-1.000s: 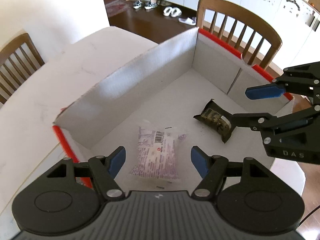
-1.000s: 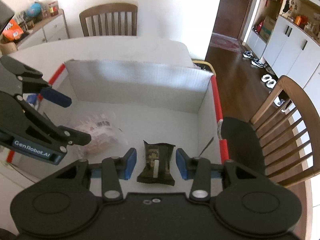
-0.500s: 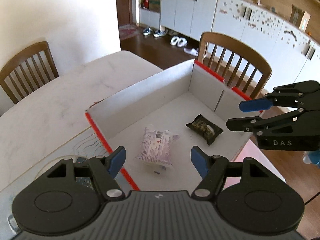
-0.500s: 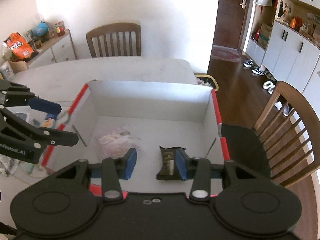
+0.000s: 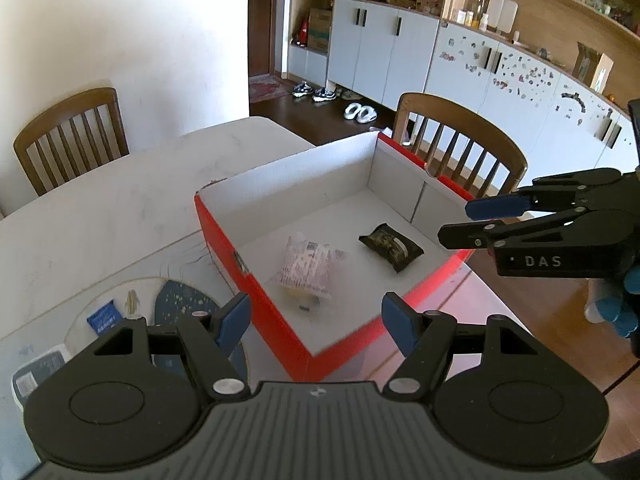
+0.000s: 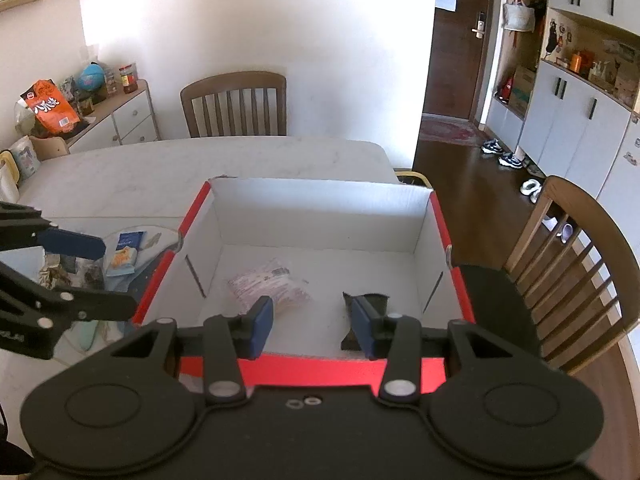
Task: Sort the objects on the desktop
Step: 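Withdraw both tools from the box back toward the item pile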
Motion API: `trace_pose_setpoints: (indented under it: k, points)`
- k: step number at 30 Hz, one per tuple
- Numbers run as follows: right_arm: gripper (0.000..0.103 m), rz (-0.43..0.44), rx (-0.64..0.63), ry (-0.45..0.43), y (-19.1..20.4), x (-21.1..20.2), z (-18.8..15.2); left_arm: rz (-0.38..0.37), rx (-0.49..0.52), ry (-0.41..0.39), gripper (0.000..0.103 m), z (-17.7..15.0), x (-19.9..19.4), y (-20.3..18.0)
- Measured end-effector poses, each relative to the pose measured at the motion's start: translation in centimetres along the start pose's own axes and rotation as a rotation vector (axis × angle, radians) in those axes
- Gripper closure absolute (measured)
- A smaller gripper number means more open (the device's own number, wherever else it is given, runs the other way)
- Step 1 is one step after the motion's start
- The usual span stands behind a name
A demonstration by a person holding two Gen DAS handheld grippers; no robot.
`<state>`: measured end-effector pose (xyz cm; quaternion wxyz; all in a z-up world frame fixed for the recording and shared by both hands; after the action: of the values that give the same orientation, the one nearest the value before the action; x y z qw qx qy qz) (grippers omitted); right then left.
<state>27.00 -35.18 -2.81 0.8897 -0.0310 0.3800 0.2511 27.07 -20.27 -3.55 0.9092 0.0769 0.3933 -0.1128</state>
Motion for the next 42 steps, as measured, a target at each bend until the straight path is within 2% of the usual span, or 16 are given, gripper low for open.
trace_pose_setpoints:
  k: [4, 7, 13, 15, 17, 20, 27, 29, 31, 33, 42]
  points:
    - [0.059, -0.024, -0.002, -0.007, 1.3, -0.3, -0.8, -0.006, -0.011, -0.024, 0.032, -1.3, -1.2, 0.8]
    - [0.050, -0.028, 0.014, -0.016, 2.3, -0.5, -1.4, -0.003, -0.018, -0.044, 0.028, -2.3, -2.2, 1.7]
    - [0.046, -0.046, 0.028, -0.026, 4.9, -0.5, -2.7, -0.001, -0.018, -0.058, 0.027, -4.3, -3.5, 3.5]
    - [0.044, -0.047, 0.034, -0.028, 5.9, -0.5, -2.9, -0.004, -0.015, -0.060, 0.023, -5.0, -3.9, 4.0]
    - [0.043, -0.042, 0.042, -0.028, 7.0, -0.4, -3.1, -0.011, -0.015, -0.065, 0.019, -5.6, -4.4, 4.7]
    - [0.035, -0.029, 0.047, -0.038, 8.6, -0.4, -3.4, -0.007, -0.019, -0.072, 0.018, -6.5, -5.1, 5.8]
    - [0.031, 0.016, 0.024, -0.055, 13.0, -0.1, -3.7, 0.022, -0.050, -0.077, 0.016, -9.0, -6.6, 9.6]
    - [0.022, 0.032, 0.016, -0.060, 14.2, 0.1, -3.7, 0.029, -0.063, -0.075, 0.015, -9.8, -7.0, 10.7]
    - [0.019, 0.046, 0.009, -0.067, 15.5, 0.2, -3.8, 0.047, -0.070, -0.076, 0.013, -10.6, -7.4, 11.8]
    - [0.019, 0.059, 0.000, -0.066, 16.7, 0.5, -4.0, 0.059, -0.079, -0.074, 0.000, -11.4, -7.7, 12.8]
    - [0.018, 0.067, 0.003, -0.043, 20.5, 3.0, -5.0, 0.117, -0.131, -0.049, 0.000, -15.2, -8.0, 17.5]
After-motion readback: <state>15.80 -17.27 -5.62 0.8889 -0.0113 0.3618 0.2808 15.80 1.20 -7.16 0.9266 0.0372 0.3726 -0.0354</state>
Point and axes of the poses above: each gripper's, at about its wrist camera, not at the fingertips, and x roughly the way its jaws point, y to its left, z to its top, the point moved 7 cm from there along x, roughly the way its jaws point, and after that the axes turned 10 degrees about z, right-handed, at the moved point
